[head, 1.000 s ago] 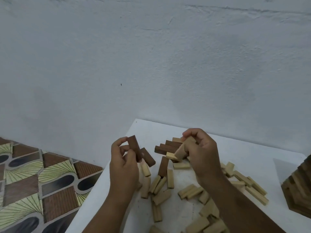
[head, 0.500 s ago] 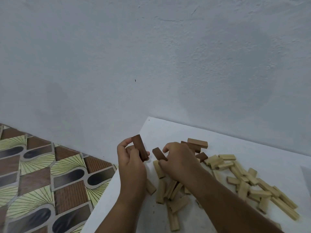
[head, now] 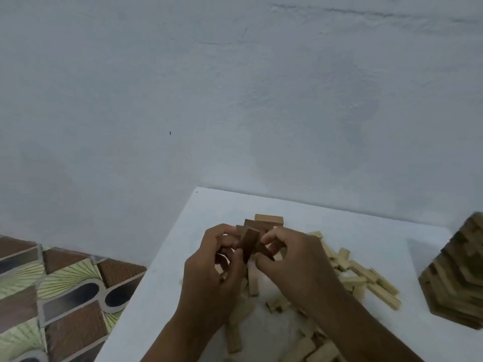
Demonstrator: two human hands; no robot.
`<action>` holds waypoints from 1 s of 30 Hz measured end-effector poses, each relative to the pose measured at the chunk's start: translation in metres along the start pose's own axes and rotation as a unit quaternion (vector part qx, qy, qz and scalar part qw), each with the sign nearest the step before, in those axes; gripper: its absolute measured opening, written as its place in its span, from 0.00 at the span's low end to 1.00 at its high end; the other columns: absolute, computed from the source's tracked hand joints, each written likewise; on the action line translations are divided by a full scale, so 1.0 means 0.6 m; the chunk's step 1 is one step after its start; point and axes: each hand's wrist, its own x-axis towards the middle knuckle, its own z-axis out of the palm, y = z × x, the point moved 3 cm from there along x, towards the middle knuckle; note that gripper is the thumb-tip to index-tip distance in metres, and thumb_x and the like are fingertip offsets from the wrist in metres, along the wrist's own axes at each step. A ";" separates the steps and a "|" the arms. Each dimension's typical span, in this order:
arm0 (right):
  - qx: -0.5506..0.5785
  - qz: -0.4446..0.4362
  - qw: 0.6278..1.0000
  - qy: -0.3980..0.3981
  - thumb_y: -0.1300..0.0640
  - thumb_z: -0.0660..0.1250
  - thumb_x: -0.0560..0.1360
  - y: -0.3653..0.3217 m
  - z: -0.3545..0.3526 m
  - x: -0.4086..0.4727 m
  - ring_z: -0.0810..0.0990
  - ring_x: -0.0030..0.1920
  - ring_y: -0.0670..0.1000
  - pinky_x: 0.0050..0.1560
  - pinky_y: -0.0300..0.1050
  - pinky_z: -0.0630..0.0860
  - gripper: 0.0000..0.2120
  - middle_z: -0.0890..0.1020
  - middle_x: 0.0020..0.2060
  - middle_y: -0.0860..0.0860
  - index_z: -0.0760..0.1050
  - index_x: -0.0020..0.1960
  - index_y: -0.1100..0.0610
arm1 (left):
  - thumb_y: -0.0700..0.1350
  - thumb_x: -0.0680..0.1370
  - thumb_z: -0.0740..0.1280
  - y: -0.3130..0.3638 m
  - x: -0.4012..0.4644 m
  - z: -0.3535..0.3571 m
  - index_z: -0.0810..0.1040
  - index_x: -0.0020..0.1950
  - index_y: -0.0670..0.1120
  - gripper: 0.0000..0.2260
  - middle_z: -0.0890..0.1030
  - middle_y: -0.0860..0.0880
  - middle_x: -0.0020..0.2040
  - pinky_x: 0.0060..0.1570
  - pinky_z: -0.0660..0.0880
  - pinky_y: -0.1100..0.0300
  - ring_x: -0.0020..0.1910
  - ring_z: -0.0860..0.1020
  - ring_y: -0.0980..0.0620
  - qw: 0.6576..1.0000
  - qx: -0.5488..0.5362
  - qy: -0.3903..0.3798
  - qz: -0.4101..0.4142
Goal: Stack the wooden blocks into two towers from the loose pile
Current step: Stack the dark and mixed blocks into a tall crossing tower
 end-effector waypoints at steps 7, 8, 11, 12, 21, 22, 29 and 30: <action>-0.012 0.079 0.996 0.028 0.47 0.73 0.66 0.080 -0.109 -0.104 0.78 0.38 0.38 0.37 0.32 0.75 0.08 0.81 0.36 0.39 0.79 0.44 0.43 | 0.33 0.74 0.71 0.050 -0.031 0.043 0.72 0.54 0.59 0.22 0.82 0.62 0.45 0.37 0.73 0.75 0.41 0.82 0.63 0.994 -0.028 -0.102 -0.027; -0.013 0.089 0.995 0.034 0.47 0.73 0.65 0.094 -0.123 -0.121 0.78 0.37 0.38 0.36 0.31 0.74 0.08 0.81 0.36 0.40 0.79 0.43 0.44 | 0.33 0.74 0.71 0.064 -0.034 0.052 0.72 0.54 0.58 0.21 0.83 0.59 0.43 0.37 0.74 0.74 0.41 0.82 0.62 0.991 -0.048 -0.118 -0.032; -0.020 0.126 0.991 0.044 0.46 0.73 0.66 0.135 -0.160 -0.169 0.77 0.37 0.37 0.33 0.30 0.71 0.06 0.81 0.35 0.38 0.79 0.42 0.42 | 0.34 0.76 0.69 0.109 -0.045 0.091 0.72 0.56 0.56 0.18 0.83 0.56 0.41 0.36 0.79 0.66 0.40 0.83 0.56 0.977 -0.090 -0.186 -0.051; -0.030 0.140 0.988 0.048 0.46 0.73 0.66 0.150 -0.171 -0.183 0.77 0.38 0.36 0.32 0.30 0.71 0.07 0.81 0.35 0.37 0.78 0.43 0.42 | 0.35 0.77 0.68 0.121 -0.051 0.107 0.72 0.56 0.57 0.18 0.82 0.57 0.42 0.35 0.79 0.64 0.39 0.83 0.56 0.970 -0.095 -0.215 -0.061; -0.093 0.234 0.966 0.049 0.44 0.72 0.70 0.265 -0.229 -0.290 0.77 0.38 0.39 0.38 0.27 0.69 0.08 0.79 0.38 0.38 0.74 0.45 0.42 | 0.38 0.78 0.62 0.209 -0.126 0.258 0.69 0.59 0.64 0.20 0.77 0.57 0.49 0.32 0.72 0.69 0.37 0.80 0.59 0.927 -0.028 -0.373 -0.028; -0.095 0.242 0.965 0.045 0.43 0.72 0.70 0.274 -0.232 -0.296 0.77 0.38 0.39 0.39 0.27 0.69 0.08 0.78 0.38 0.38 0.73 0.45 0.42 | 0.39 0.78 0.63 0.213 -0.135 0.272 0.70 0.59 0.63 0.19 0.77 0.58 0.49 0.32 0.72 0.70 0.37 0.80 0.58 0.923 -0.017 -0.383 -0.026; -0.019 0.242 0.964 0.113 0.45 0.70 0.72 0.323 -0.254 -0.316 0.78 0.40 0.42 0.39 0.29 0.71 0.06 0.78 0.40 0.41 0.74 0.46 0.43 | 0.47 0.77 0.68 0.223 -0.172 0.333 0.74 0.60 0.60 0.13 0.79 0.57 0.50 0.52 0.79 0.61 0.45 0.79 0.57 0.911 0.045 -0.409 -0.044; -0.013 0.235 0.963 0.131 0.47 0.69 0.74 0.329 -0.258 -0.314 0.77 0.40 0.43 0.39 0.30 0.71 0.05 0.77 0.40 0.42 0.73 0.46 0.44 | 0.48 0.78 0.67 0.225 -0.174 0.334 0.74 0.61 0.60 0.13 0.80 0.58 0.50 0.52 0.77 0.62 0.46 0.78 0.58 0.913 0.059 -0.403 -0.035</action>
